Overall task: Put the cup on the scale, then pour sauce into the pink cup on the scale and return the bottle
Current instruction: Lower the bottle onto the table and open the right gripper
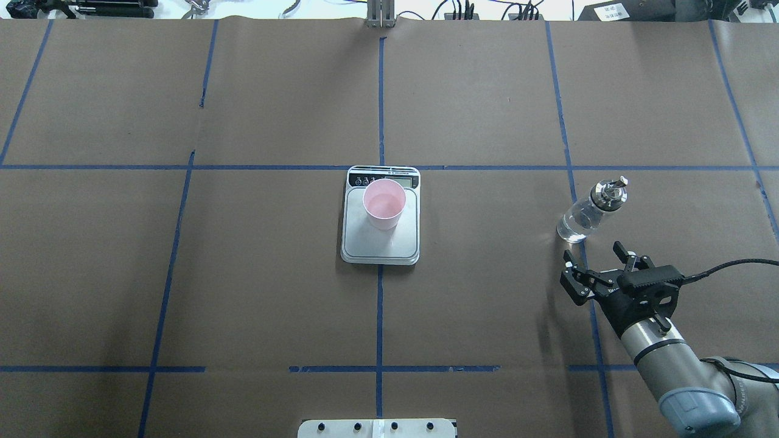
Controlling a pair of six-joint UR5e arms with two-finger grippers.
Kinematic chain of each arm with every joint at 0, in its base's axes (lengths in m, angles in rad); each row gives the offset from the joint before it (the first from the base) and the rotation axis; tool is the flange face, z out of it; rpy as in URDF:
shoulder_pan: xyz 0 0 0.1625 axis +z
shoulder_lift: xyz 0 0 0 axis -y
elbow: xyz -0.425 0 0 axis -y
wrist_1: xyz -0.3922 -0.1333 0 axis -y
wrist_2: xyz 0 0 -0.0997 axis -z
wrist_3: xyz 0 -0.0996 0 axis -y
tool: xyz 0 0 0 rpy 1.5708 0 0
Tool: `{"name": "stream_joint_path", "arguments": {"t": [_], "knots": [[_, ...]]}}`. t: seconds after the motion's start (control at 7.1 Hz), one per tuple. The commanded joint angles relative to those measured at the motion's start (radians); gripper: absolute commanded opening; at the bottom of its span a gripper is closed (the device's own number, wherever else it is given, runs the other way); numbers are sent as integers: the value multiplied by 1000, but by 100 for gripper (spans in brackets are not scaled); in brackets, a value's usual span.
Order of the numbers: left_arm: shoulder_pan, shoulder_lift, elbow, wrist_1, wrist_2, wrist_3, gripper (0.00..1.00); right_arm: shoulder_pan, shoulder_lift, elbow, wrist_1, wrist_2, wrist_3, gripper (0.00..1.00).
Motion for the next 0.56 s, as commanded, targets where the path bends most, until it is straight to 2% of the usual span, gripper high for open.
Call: {"name": "stream_joint_path", "arguments": {"t": [0.0,0.14,0.42], "knots": [[1,0,-1,0,0,1,100,2,-29,7,0,141,0,100],[1,0,-3,0,0,1,100,7,-55,22,2,195,-1,100],[1,0,-5,0,0,1,100,110,-143,85,5,369,-17,100]]}}
